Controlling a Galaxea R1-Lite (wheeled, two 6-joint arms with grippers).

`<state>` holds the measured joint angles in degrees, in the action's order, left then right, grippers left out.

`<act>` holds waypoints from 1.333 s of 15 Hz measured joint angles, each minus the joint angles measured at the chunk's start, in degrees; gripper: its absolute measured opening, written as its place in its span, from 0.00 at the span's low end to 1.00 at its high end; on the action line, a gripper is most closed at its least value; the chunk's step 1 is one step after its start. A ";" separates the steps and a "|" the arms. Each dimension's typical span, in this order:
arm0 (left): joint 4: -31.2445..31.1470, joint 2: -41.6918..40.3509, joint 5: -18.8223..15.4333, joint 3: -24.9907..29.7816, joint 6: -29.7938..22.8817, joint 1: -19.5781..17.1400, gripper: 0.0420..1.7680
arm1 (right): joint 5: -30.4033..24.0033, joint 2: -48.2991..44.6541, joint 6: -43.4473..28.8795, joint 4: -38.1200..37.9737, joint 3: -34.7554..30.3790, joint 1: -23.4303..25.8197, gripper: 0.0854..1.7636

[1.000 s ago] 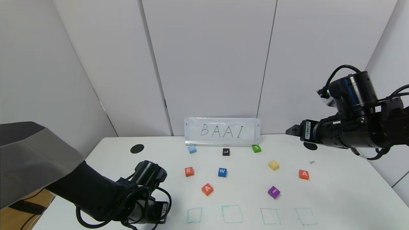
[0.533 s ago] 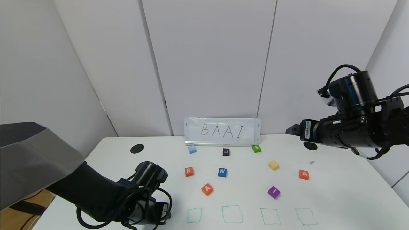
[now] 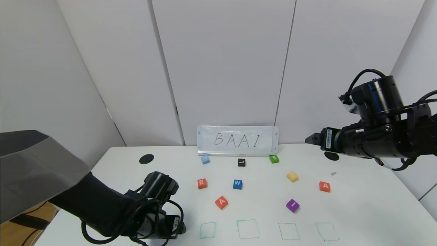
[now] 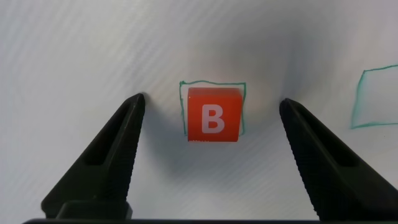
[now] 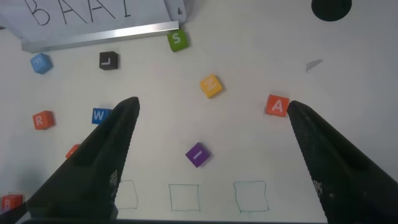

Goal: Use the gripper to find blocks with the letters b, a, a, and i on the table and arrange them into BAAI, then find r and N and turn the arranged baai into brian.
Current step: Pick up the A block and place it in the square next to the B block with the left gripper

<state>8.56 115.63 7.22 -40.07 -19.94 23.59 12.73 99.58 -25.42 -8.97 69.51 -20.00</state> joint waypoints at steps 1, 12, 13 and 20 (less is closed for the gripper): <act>0.04 -0.06 0.02 0.00 0.00 0.00 0.88 | -0.04 0.00 0.00 0.02 0.00 0.00 0.97; -2.73 -3.34 2.52 -0.74 -0.72 0.30 0.95 | -0.06 -0.02 0.00 0.00 -0.09 -0.06 0.97; -4.05 -3.97 2.79 -1.16 -0.77 0.35 0.95 | -0.06 -0.02 0.02 0.00 -0.09 -0.11 0.97; -19.26 -8.87 4.33 -11.30 -3.23 1.96 0.96 | -0.06 -0.05 0.02 0.02 -0.09 -0.11 0.97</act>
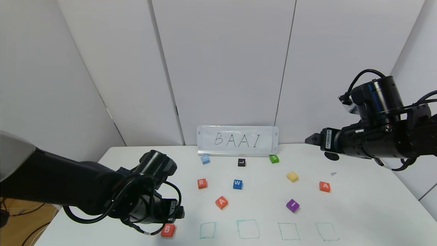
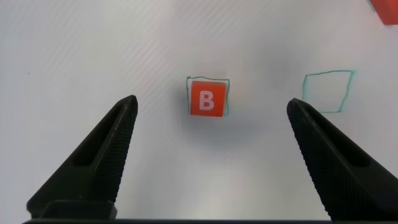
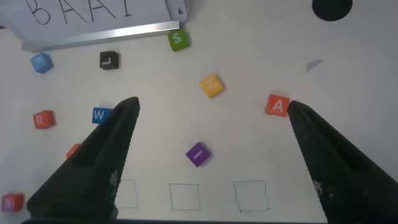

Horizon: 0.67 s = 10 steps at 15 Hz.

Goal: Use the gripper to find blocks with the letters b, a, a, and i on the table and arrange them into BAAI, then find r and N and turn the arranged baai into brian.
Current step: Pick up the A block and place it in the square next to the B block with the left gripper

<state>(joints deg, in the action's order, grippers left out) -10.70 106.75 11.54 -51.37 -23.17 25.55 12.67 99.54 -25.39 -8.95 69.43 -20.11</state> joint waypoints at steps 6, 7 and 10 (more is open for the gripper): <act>-13.92 0.72 1.17 -14.47 -9.97 6.06 0.96 | 0.00 -0.04 0.00 -0.02 0.00 0.00 0.97; -15.68 1.60 1.18 -16.63 -11.85 6.94 0.96 | 0.00 -0.04 0.00 -0.02 0.00 0.00 0.97; -19.46 5.45 1.23 -22.91 -18.31 8.66 0.96 | 0.00 -0.12 0.00 0.00 0.00 0.06 0.97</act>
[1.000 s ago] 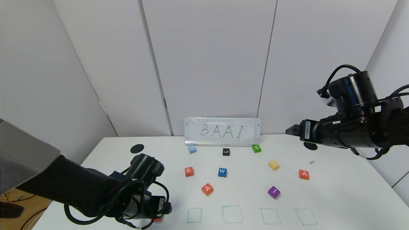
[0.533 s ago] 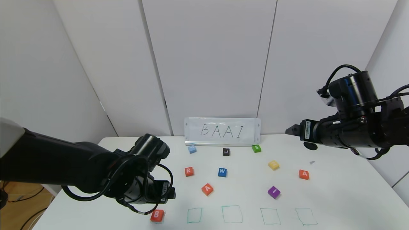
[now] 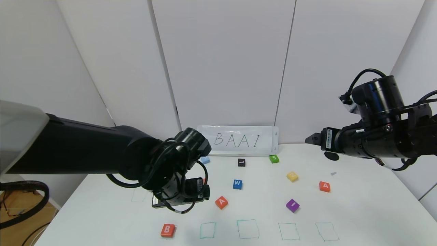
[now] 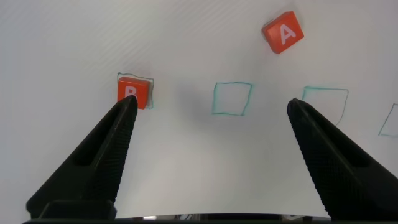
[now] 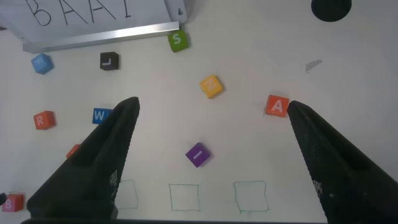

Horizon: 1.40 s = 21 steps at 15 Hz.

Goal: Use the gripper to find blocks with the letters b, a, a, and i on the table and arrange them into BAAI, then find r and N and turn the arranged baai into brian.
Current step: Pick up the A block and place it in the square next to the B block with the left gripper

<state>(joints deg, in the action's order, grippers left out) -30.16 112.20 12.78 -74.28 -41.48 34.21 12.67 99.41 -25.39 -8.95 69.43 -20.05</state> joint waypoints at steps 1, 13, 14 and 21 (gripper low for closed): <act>-1.28 1.66 0.02 -2.05 -2.22 0.30 0.97 | 0.00 -0.05 0.00 0.00 0.00 0.05 0.97; -17.14 21.53 3.86 -32.12 -23.25 3.41 0.97 | 0.06 -0.29 0.02 0.04 0.28 1.29 0.97; -19.35 23.22 3.97 -35.10 -24.88 3.41 0.97 | 0.06 -0.27 0.05 0.06 0.33 1.29 0.97; -18.29 29.98 4.02 -39.50 -27.34 3.88 0.97 | 0.16 0.04 0.09 0.06 0.37 1.71 0.97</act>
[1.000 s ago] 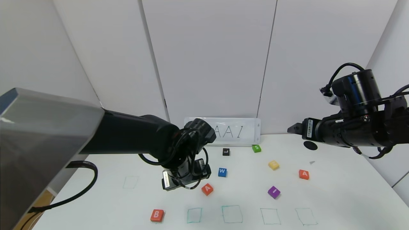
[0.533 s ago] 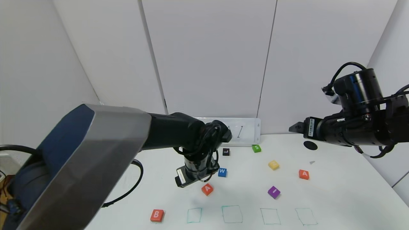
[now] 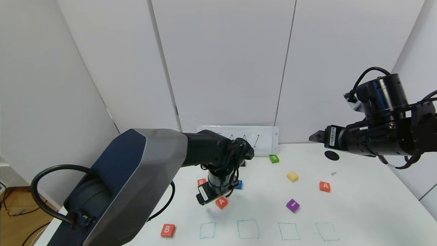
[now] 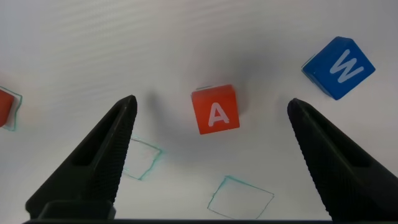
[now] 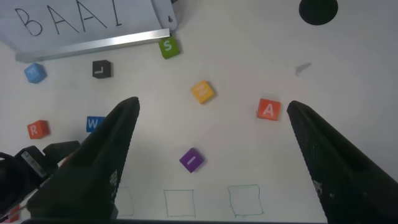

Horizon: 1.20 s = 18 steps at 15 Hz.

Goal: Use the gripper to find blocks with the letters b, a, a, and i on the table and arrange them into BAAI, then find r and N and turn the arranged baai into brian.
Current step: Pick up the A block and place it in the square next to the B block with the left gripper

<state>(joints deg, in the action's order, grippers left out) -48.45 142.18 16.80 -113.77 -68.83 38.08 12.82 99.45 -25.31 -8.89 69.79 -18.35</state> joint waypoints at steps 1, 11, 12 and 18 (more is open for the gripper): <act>0.82 0.57 0.04 -0.06 0.07 0.01 0.97 | 0.01 0.09 -0.01 0.02 0.09 0.05 0.97; 0.04 2.86 -0.18 0.00 -1.13 0.04 0.97 | 0.00 0.49 -0.09 0.00 0.35 0.44 0.97; 0.04 2.95 -0.27 0.00 -1.13 0.06 0.97 | 0.00 0.49 -0.06 0.02 0.35 0.44 0.97; -0.05 3.27 -0.30 0.02 -1.11 0.55 0.97 | 0.01 0.49 -0.09 0.00 0.35 0.44 0.97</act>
<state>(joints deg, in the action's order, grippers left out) -48.49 145.45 16.49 -113.75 -69.94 38.63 12.84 99.94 -25.39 -8.89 70.14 -17.91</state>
